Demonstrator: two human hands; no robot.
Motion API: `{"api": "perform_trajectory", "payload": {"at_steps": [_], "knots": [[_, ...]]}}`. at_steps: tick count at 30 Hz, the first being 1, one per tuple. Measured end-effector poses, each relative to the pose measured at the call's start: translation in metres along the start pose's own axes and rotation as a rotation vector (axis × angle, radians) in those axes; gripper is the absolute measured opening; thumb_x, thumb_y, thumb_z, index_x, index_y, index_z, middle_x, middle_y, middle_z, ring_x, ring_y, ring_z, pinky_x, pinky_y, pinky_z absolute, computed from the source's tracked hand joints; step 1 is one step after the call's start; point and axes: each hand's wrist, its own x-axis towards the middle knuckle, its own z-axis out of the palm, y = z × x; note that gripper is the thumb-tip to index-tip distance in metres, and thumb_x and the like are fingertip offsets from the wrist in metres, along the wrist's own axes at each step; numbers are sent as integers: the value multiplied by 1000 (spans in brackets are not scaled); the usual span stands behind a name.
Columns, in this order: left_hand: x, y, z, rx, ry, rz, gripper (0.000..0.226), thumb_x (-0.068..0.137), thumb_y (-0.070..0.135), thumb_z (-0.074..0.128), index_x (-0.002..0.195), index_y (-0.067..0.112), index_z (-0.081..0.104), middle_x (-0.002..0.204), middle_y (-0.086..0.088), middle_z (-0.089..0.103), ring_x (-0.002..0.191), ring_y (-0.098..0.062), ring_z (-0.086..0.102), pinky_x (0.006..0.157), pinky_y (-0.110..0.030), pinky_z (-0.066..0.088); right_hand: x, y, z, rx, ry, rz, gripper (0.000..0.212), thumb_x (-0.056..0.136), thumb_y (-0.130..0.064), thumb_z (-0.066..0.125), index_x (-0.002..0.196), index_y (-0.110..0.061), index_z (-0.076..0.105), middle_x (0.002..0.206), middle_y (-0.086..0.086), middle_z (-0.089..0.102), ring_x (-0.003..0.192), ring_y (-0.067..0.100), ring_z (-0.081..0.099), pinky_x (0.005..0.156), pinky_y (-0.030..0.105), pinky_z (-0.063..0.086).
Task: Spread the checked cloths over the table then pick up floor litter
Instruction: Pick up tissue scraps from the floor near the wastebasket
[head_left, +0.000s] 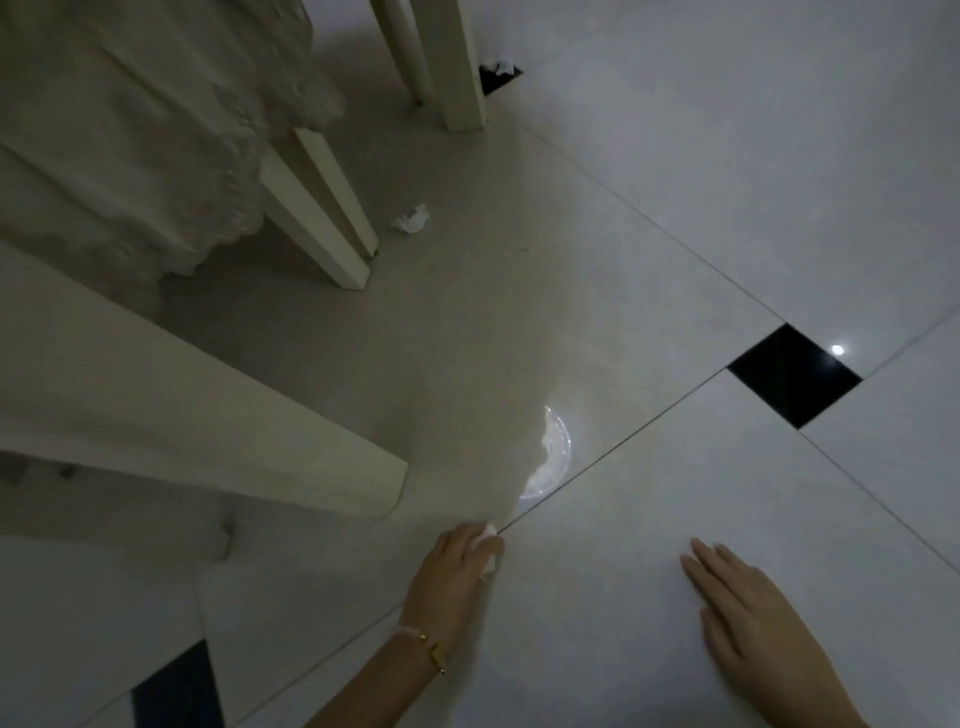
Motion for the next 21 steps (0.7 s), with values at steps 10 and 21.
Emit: {"api": "perform_trajectory", "payload": {"at_steps": [10, 21], "knots": [[14, 5, -39, -583, 47, -375, 26, 82, 4, 66, 69, 26, 67, 63, 14, 67, 61, 4, 55, 60, -13, 43, -2, -3, -8, 147, -83, 101, 51, 65, 3, 79, 114, -4, 68, 125, 12, 63, 114, 35, 62, 94, 47, 47], [-16, 104, -173, -795, 23, -521, 13, 88, 14, 61, 83, 5, 69, 66, -5, 63, 57, -10, 56, 55, -22, 46, -45, -16, -147, 570, -265, 637, 28, 97, -22, 46, 122, -22, 58, 108, 2, 68, 96, 17, 61, 79, 27, 44]]}}
